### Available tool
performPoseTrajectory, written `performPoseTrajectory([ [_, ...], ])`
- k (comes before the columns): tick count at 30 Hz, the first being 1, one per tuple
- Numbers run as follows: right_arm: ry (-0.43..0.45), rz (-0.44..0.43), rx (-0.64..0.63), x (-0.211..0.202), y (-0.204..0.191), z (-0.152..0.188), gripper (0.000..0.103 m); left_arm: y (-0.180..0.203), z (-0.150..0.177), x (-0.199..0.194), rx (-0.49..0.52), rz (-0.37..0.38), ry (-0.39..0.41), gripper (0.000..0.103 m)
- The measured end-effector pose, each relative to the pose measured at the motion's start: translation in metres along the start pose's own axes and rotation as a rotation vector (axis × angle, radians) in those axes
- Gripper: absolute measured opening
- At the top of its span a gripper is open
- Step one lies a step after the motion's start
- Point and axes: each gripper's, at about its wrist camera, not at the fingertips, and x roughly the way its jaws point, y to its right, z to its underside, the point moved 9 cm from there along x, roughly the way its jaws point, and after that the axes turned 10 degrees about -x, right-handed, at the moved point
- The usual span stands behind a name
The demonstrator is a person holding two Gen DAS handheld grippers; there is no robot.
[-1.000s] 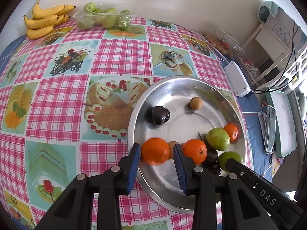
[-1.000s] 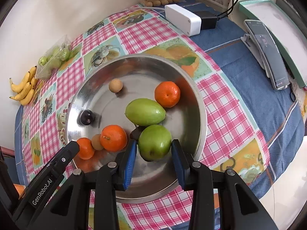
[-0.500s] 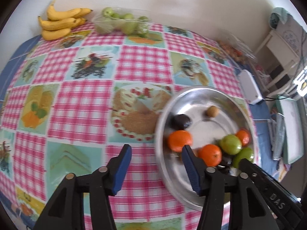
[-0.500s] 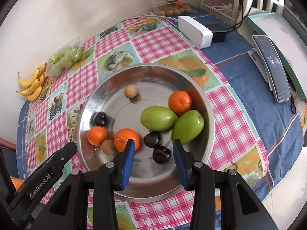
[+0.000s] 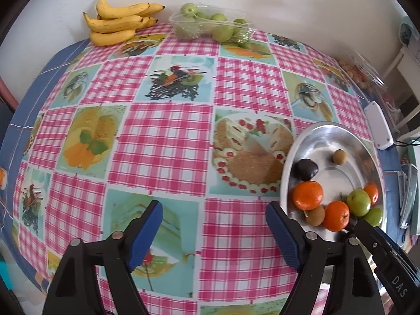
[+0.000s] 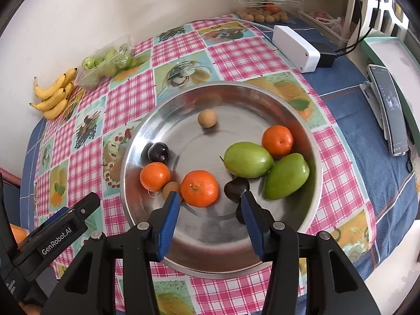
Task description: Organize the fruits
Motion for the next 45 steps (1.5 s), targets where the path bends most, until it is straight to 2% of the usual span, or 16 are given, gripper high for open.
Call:
performPoseTrajectory([
  [1,-0.002,0.001,-0.003,0.002,-0.001,0.0,0.057,-0.002,0.0,0.0,-0.001,-0.007,0.002,0.091],
  [3,-0.003,0.004,-0.011,0.003,-0.002,0.0,0.075,-0.006,-0.001,0.001,-0.004,-0.017,0.007,0.097],
  [5,-0.003,0.004,-0.02,0.005,-0.003,-0.001,0.077,-0.009,-0.003,0.002,-0.007,-0.024,0.012,0.102],
  [13,-0.012,0.015,-0.04,0.013,-0.004,-0.002,0.082,-0.019,-0.005,0.007,-0.024,-0.049,0.018,0.103],
  [15,-0.015,0.018,-0.046,0.015,-0.005,-0.001,0.091,-0.021,-0.006,0.009,-0.035,-0.049,0.016,0.103],
  [16,-0.014,0.02,-0.049,0.015,-0.005,-0.002,0.092,-0.022,-0.006,0.009,-0.038,-0.049,0.015,0.103],
  [21,-0.005,0.033,-0.05,0.015,-0.003,-0.003,0.096,-0.025,-0.007,0.01,-0.025,-0.057,0.027,0.103],
  [29,0.005,0.047,-0.055,0.014,-0.003,-0.004,0.097,-0.025,-0.01,0.009,-0.013,-0.045,0.043,0.103],
  [45,0.021,0.036,-0.082,0.009,-0.012,0.003,0.097,-0.026,-0.005,-0.007,0.09,-0.024,0.112,0.103],
])
